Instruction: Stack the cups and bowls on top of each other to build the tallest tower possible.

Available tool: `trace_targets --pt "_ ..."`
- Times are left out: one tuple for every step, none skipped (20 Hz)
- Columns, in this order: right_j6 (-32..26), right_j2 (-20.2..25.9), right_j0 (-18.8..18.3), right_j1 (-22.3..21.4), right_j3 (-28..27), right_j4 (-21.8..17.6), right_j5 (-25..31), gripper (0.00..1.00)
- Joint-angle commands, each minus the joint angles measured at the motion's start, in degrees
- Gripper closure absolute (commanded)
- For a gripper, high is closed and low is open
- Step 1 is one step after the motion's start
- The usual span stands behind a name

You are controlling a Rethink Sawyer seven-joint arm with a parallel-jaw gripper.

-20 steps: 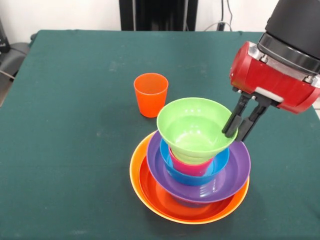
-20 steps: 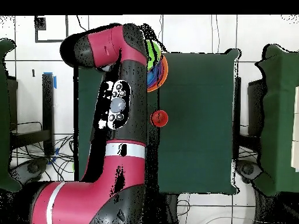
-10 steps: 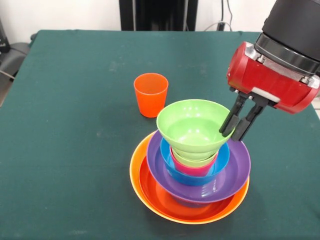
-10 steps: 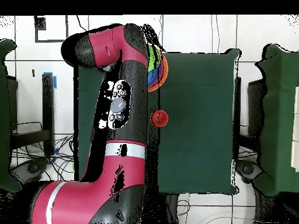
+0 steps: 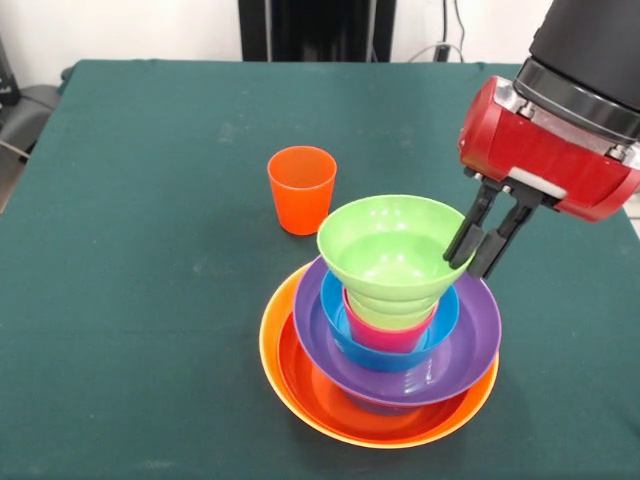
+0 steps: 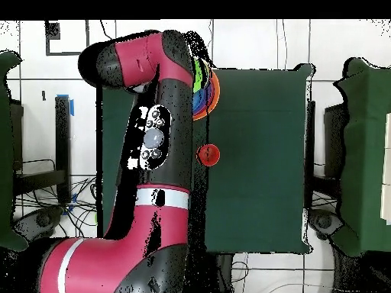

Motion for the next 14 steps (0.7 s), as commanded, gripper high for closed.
trace_targets --pt "8.78 2.48 1.71 -1.87 8.21 1.22 0.16 1.0" --pt "8.73 2.42 1.73 -1.83 8.32 1.3 -0.08 1.0" --pt "8.7 2.34 1.68 -1.56 8.1 1.39 -0.16 1.0" --pt "8.64 2.23 1.69 -1.41 8.0 1.51 -0.08 1.0" --pt "8.44 2.19 1.57 -1.21 7.63 1.74 0.27 1.0" --pt "8.3 2.23 1.49 -1.1 7.53 1.97 0.42 1.0" --pt "8.09 2.08 1.47 -1.01 7.41 2.02 0.49 1.0" --pt "8.1 1.92 1.52 -0.93 7.33 2.15 0.54 1.0" --pt "8.05 1.8 1.54 -0.79 7.17 2.21 0.54 1.0" --pt "8.06 1.73 1.56 -0.68 7.05 2.31 0.61 1.0" --pt "8.01 1.63 1.58 -0.65 7.01 2.3 0.52 1.0" --pt "8.0 1.56 1.6 -0.64 7.04 2.35 0.47 1.0" --pt "8.0 1.48 1.63 -0.63 7.08 2.41 0.41 1.0" --pt "8.0 1.41 1.65 -0.62 7.11 2.46 0.36 1.0"
